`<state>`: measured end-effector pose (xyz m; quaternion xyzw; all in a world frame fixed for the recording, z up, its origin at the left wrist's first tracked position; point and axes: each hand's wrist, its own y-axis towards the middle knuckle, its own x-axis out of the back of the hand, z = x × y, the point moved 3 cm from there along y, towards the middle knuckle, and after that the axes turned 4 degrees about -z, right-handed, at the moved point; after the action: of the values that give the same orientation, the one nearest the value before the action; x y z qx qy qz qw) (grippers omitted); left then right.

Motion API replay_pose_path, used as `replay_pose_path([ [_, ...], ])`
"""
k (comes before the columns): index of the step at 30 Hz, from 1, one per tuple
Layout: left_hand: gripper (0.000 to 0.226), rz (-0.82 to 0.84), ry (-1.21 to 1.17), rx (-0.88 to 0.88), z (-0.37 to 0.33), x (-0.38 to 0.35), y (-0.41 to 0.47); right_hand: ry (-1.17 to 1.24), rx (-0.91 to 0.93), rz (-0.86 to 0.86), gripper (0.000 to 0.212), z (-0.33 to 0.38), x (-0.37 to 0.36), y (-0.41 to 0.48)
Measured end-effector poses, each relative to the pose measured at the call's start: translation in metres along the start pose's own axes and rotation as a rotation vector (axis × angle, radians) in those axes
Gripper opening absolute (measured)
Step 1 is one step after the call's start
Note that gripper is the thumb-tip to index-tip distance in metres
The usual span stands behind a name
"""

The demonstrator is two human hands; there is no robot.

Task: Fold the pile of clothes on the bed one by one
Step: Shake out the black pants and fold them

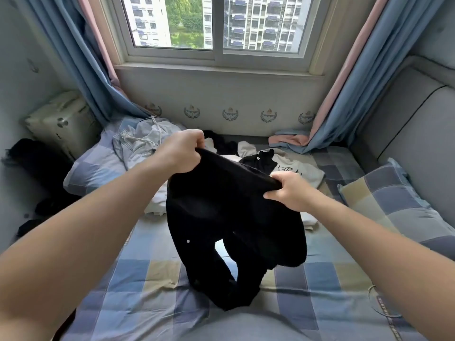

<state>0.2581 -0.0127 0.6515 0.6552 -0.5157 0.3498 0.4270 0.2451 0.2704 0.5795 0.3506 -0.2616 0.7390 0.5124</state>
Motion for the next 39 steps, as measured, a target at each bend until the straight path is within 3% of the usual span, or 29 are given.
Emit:
replay_pose_path([
  [2,0.018,-0.047,0.123,-0.005,0.011,-0.004,0.001,-0.247,0.020,-0.157,0.017,0.003,0.019,0.001],
  [4,0.016,-0.060,0.190,0.006,0.023,-0.006,0.004,-0.272,-0.021,-0.235,0.029,0.005,0.035,0.002],
  [7,0.038,0.026,0.226,0.074,0.042,-0.009,0.007,-0.213,-0.048,-0.265,0.038,0.001,0.050,0.006],
  [10,0.047,0.251,-0.032,0.184,0.056,-0.015,0.002,0.007,-0.060,-0.141,0.041,-0.001,0.056,0.006],
  [14,0.019,0.634,-0.554,0.329,0.070,-0.018,-0.018,0.320,-0.158,0.132,0.029,-0.020,0.063,-0.003],
  [16,0.020,0.687,-0.740,0.392,0.074,-0.019,-0.026,0.320,-0.192,0.160,0.029,-0.031,0.062,-0.007],
  [18,0.022,0.590,-0.640,0.369,0.073,-0.024,-0.027,0.092,-0.160,0.057,0.035,-0.037,0.059,-0.007],
  [21,0.026,0.221,-0.173,0.203,0.065,-0.027,-0.017,-0.261,-0.087,-0.181,0.044,-0.032,0.049,-0.002],
  [25,0.023,-0.043,0.027,0.130,0.066,-0.023,-0.016,-0.349,-0.086,-0.370,0.017,-0.027,0.047,-0.003],
  [28,0.021,-0.150,0.131,0.124,0.071,-0.024,-0.018,-0.447,-0.110,-0.372,0.016,-0.033,0.048,-0.001],
  [36,0.014,-0.068,0.298,0.176,0.105,-0.036,-0.034,-0.421,-0.267,-0.266,0.008,-0.066,0.041,-0.003],
  [39,0.012,0.037,0.270,0.224,0.113,-0.045,-0.044,-0.380,-0.260,-0.271,0.018,-0.070,0.041,-0.003],
])
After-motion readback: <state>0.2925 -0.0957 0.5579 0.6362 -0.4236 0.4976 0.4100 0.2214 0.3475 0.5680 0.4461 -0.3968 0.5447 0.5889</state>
